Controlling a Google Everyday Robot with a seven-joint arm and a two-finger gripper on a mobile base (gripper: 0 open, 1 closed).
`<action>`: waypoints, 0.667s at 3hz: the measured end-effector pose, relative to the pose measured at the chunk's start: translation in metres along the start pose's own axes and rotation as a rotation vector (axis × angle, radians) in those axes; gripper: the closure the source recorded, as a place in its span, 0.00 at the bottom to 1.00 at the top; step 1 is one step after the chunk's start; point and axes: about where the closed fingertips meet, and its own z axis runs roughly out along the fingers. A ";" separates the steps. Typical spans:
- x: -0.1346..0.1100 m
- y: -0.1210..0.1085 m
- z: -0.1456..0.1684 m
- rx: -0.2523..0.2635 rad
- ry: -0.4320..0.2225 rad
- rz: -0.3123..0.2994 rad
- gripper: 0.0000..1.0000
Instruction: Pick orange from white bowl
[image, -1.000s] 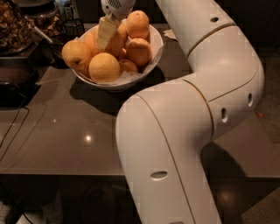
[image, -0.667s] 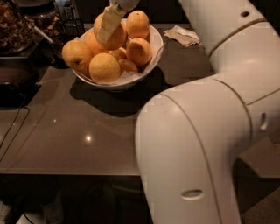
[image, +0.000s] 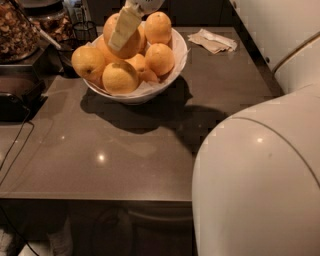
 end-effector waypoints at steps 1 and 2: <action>-0.002 0.008 -0.016 0.011 -0.042 0.017 1.00; 0.002 0.026 -0.037 0.041 -0.080 0.047 1.00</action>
Offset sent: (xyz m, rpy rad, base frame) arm -0.0759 -0.0358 0.0279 0.1369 -0.0404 -0.0947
